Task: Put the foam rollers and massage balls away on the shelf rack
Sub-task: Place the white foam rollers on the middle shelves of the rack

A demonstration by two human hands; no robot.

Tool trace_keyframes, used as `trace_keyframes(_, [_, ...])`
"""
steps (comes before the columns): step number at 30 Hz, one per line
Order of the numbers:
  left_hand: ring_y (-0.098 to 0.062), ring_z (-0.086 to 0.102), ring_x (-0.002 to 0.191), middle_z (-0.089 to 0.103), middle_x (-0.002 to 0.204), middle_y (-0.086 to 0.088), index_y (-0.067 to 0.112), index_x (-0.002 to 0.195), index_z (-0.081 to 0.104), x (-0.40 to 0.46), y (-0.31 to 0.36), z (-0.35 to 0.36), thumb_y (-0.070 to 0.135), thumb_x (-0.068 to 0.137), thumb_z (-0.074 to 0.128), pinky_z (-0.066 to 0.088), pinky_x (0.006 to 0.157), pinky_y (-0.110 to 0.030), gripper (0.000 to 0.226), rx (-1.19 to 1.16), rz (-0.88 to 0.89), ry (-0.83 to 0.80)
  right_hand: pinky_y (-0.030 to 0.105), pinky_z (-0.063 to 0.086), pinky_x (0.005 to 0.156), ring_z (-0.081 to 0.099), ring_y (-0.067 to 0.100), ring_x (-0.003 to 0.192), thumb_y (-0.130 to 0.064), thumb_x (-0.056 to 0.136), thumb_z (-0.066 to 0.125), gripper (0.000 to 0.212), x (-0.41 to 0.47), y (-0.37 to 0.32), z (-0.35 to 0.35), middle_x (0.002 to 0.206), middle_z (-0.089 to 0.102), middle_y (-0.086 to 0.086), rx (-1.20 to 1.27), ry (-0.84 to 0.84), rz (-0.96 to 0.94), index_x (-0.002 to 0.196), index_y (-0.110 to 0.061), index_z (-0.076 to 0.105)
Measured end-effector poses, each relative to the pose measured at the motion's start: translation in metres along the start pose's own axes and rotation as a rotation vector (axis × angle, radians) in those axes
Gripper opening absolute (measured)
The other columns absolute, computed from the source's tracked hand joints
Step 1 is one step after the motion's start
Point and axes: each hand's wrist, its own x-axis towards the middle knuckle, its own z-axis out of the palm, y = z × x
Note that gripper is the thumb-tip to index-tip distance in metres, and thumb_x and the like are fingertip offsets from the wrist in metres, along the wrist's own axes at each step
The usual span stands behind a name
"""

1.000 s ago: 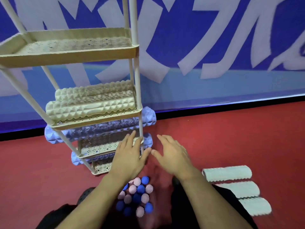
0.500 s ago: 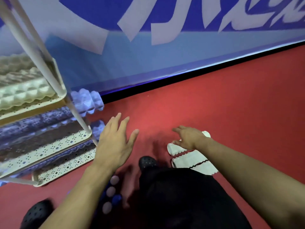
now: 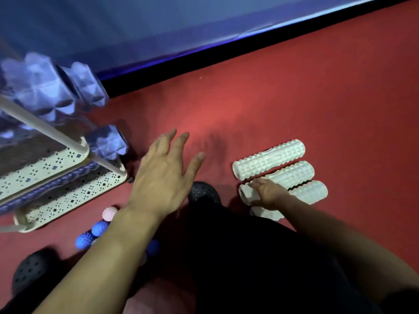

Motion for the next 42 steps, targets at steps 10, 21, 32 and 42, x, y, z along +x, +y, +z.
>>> trace_keyframes(10, [-0.019,0.024,0.149,0.027,0.162,0.005,0.029,0.155,0.031,0.0,0.001,0.014,0.069,0.095,0.031,0.026,0.122,-0.045,0.072,-0.066,-0.07,-0.068,0.045,0.022,0.111,0.036,0.018,0.138,-0.047,0.091,0.053,0.06,0.034,-0.012,0.027,0.145,0.045,-0.01,-0.206,0.173,0.006,0.147,-0.033,0.037])
trace_keyframes(21, [-0.019,0.027,0.148,0.026,0.162,0.007,0.029,0.156,0.028,-0.01,0.005,-0.001,0.073,0.094,0.028,0.027,0.121,-0.044,0.076,-0.077,-0.048,-0.041,0.043,0.02,0.118,0.041,0.021,0.133,-0.061,0.079,0.07,0.083,-0.014,-0.001,0.006,0.14,0.046,-0.004,0.037,0.462,-0.093,0.145,-0.023,0.038])
trace_keyframes(32, [-0.015,0.032,0.146,0.03,0.16,0.006,0.026,0.154,0.032,-0.082,0.007,-0.056,0.08,0.089,0.024,0.028,0.121,-0.04,0.085,-0.074,0.004,0.011,0.049,0.047,0.099,0.052,0.02,0.116,-0.07,0.072,0.07,0.082,-0.135,-0.057,-0.092,0.126,0.05,-0.006,0.675,0.904,-0.073,0.137,-0.028,0.043])
trace_keyframes(42, [-0.018,0.041,0.14,0.043,0.152,0.004,0.022,0.149,0.039,-0.173,0.036,-0.183,0.09,0.081,0.017,0.035,0.115,-0.041,0.099,-0.062,0.023,0.365,0.043,0.051,0.096,0.057,0.008,0.116,-0.05,0.071,0.085,0.069,-0.29,-0.172,-0.194,0.122,0.052,-0.023,0.844,1.124,-0.433,0.129,-0.04,0.05])
